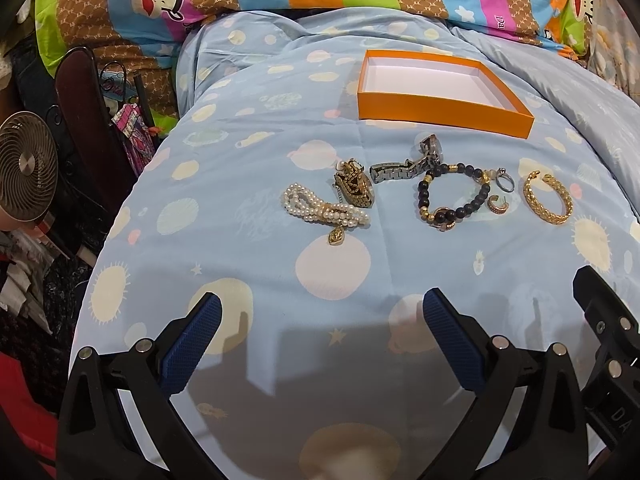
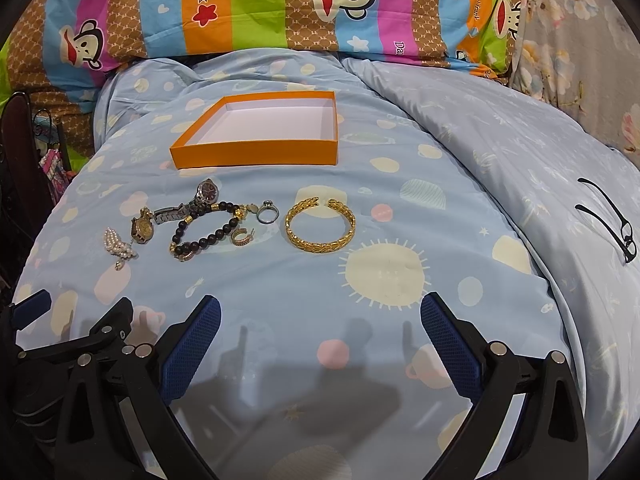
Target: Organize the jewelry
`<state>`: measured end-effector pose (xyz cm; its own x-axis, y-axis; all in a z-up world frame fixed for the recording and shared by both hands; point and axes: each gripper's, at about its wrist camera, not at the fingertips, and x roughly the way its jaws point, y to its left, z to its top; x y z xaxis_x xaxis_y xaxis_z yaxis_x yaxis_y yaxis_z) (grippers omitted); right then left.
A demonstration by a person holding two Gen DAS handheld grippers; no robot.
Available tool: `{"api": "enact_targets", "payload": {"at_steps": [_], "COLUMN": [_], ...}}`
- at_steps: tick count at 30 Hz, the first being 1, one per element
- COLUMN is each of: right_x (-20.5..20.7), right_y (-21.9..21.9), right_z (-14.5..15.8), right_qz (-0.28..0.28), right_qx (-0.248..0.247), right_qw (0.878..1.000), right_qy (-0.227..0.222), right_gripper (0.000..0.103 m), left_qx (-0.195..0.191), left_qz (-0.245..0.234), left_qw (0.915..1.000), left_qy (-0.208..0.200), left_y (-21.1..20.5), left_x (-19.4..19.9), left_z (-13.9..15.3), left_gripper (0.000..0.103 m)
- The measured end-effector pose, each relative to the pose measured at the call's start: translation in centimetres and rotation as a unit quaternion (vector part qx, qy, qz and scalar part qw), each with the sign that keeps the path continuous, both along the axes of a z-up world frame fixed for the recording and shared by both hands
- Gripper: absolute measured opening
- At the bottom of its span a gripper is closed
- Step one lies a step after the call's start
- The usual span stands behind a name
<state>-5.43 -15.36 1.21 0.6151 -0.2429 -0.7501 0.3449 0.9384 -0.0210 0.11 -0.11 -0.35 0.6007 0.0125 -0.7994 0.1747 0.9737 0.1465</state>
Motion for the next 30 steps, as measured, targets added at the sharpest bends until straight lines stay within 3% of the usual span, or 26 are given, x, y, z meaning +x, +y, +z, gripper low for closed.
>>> {"api": "enact_targets", "payload": {"at_steps": [24,30], "right_x": [0.0,0.5], "right_y": [-0.1,-1.8], "right_z": [-0.4,-1.1], "right_qz": [0.007,0.011], "right_qx": [0.002,0.013], "right_qw": [1.000,1.000], "right_qy": [0.002,-0.009], "right_gripper": [0.098,0.098], "left_qx": [-0.003,-0.007], "left_qz": [-0.001,0.009], "left_qw": [1.0000,0.9999], "left_qy": [0.007,0.006], "left_y": [0.3,0.8], "left_x": [-0.2,0.6], "left_z": [-0.3,-0.4], "left_gripper": [0.098,0.098]}}
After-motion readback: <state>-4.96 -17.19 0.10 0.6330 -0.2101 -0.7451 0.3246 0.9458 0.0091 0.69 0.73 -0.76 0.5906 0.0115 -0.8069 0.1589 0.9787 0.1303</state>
